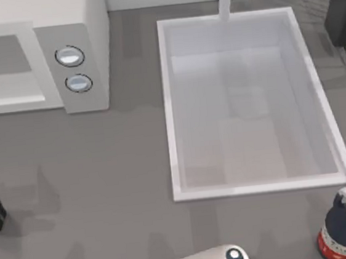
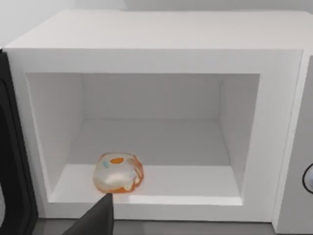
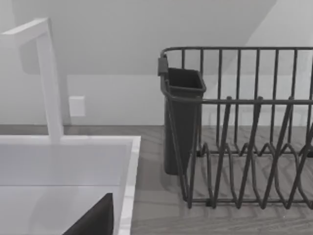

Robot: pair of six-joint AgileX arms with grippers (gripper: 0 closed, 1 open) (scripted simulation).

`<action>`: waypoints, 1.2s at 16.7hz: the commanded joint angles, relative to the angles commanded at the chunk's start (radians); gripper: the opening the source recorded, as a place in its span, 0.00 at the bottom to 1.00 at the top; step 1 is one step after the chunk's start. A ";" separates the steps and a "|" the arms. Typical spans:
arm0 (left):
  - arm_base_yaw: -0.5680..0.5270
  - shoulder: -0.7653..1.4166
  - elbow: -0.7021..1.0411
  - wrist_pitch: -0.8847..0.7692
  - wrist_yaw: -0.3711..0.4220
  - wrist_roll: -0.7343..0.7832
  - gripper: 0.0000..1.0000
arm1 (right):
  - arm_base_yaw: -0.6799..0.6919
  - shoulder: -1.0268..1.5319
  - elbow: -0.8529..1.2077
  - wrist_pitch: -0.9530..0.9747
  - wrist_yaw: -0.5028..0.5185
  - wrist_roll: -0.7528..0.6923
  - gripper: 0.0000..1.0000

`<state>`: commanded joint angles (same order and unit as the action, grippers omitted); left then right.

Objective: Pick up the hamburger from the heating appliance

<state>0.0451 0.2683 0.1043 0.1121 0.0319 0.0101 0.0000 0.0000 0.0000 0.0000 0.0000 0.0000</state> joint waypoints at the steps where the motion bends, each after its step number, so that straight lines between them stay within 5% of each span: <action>1: 0.012 0.072 0.028 0.030 0.008 0.003 1.00 | 0.000 0.000 0.000 0.000 0.000 0.000 1.00; 20: 0.254 1.891 0.762 0.817 0.203 0.073 1.00 | 0.000 0.000 0.000 0.000 0.000 0.000 1.00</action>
<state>0.2993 2.1597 0.8661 0.9296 0.2351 0.0833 0.0000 0.0000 0.0000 0.0000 0.0000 0.0000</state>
